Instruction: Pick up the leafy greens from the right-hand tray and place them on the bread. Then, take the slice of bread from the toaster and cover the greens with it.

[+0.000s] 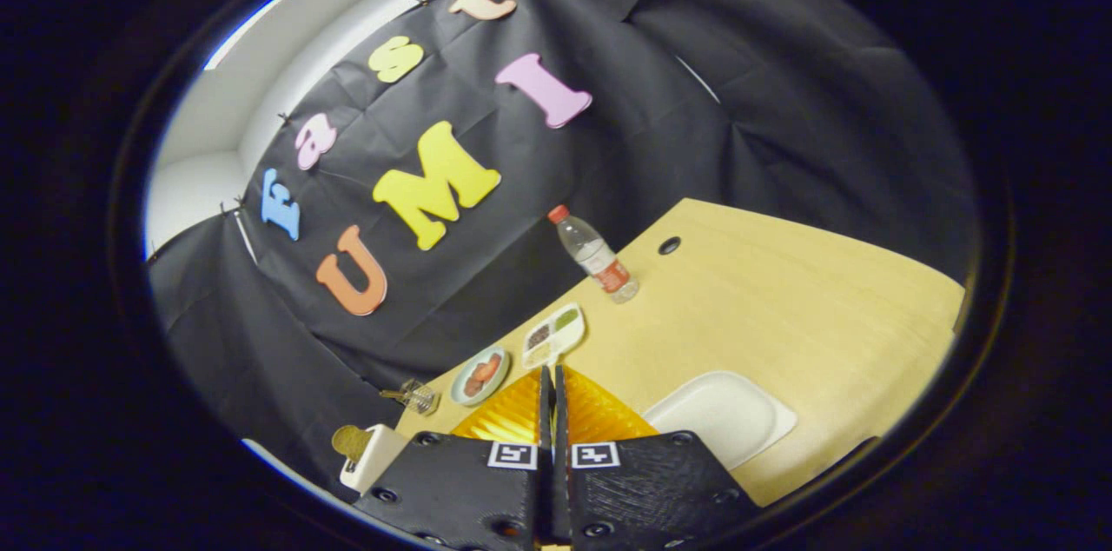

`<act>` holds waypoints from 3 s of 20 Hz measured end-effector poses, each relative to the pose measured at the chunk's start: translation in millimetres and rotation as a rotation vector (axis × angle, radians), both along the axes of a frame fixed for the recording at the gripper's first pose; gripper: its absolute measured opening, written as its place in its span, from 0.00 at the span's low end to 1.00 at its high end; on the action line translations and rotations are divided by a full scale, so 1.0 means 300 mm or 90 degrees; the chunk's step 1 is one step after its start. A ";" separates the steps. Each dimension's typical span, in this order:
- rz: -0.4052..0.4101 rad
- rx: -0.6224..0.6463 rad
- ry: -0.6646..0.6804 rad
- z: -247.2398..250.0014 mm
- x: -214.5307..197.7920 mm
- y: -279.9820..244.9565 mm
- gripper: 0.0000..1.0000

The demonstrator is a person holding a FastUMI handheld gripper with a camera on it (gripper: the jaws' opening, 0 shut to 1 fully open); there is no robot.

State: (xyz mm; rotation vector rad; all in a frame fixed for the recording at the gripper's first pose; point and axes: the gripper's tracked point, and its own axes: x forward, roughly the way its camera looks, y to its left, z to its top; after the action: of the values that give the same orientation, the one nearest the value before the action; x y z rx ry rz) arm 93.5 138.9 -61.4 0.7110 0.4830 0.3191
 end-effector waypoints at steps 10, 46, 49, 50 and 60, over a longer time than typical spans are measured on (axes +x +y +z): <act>0.111 0.051 -0.005 -0.014 -0.102 0.569 0.00; -0.029 -0.263 -0.139 -0.069 -0.195 0.302 0.95; -0.034 -0.286 -0.195 0.062 -0.246 0.357 0.95; -0.031 -0.286 -0.207 0.098 -0.262 0.385 0.95; 0.063 -0.283 -0.299 0.303 -0.419 0.893 0.96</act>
State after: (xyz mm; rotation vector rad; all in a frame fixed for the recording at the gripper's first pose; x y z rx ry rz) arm -32.3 406.7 29.6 0.1661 0.1302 0.4400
